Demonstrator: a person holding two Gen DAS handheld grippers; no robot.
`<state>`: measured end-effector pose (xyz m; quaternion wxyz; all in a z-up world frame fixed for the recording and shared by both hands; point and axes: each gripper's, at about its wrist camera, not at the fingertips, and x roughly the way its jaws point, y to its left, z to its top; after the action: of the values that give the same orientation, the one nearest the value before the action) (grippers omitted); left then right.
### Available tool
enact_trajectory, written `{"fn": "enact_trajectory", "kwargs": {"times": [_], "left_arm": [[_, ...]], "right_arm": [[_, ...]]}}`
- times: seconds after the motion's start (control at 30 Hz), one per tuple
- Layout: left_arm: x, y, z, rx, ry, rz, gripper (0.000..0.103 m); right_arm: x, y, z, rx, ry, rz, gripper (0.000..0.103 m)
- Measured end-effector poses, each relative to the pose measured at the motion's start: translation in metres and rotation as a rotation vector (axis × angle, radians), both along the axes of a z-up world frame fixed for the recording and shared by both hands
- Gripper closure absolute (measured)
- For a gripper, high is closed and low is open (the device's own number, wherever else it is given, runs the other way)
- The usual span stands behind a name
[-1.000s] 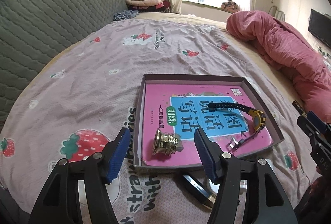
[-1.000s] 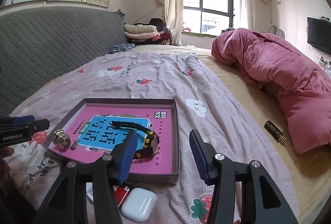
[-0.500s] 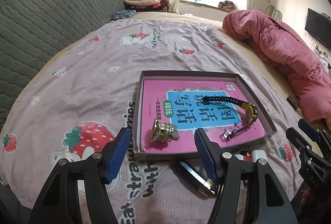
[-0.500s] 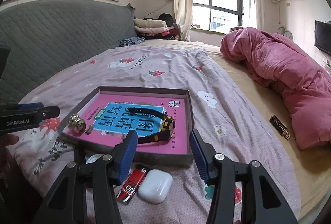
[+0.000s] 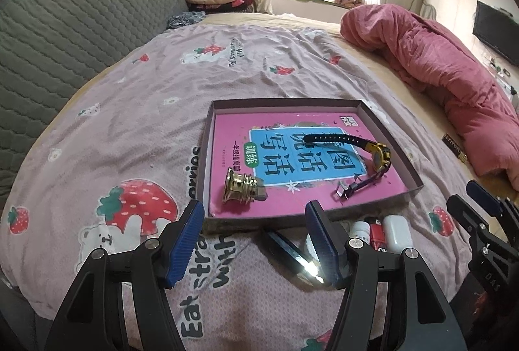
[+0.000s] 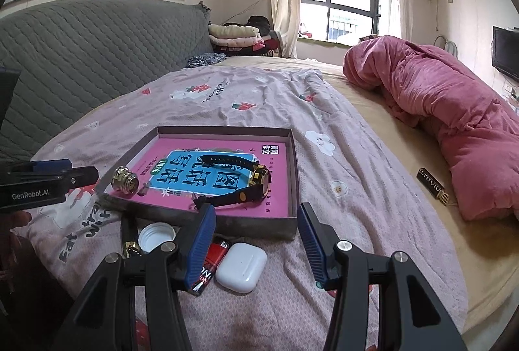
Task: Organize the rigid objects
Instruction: 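Withdraw both tools from the tray back toward the remaining objects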
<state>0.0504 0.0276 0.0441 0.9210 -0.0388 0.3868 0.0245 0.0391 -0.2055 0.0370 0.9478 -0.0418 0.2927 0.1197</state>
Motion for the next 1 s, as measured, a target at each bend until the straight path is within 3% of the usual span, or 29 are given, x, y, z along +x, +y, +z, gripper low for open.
{"fn": "enact_trajectory", "kwargs": {"times": [1.0], "left_arm": [[-0.020,0.008,0.003,-0.029,0.039,0.018,0.037]], "right_arm": [[-0.031,0.010,0.007,0.004,0.029,0.044,0.051]]}}
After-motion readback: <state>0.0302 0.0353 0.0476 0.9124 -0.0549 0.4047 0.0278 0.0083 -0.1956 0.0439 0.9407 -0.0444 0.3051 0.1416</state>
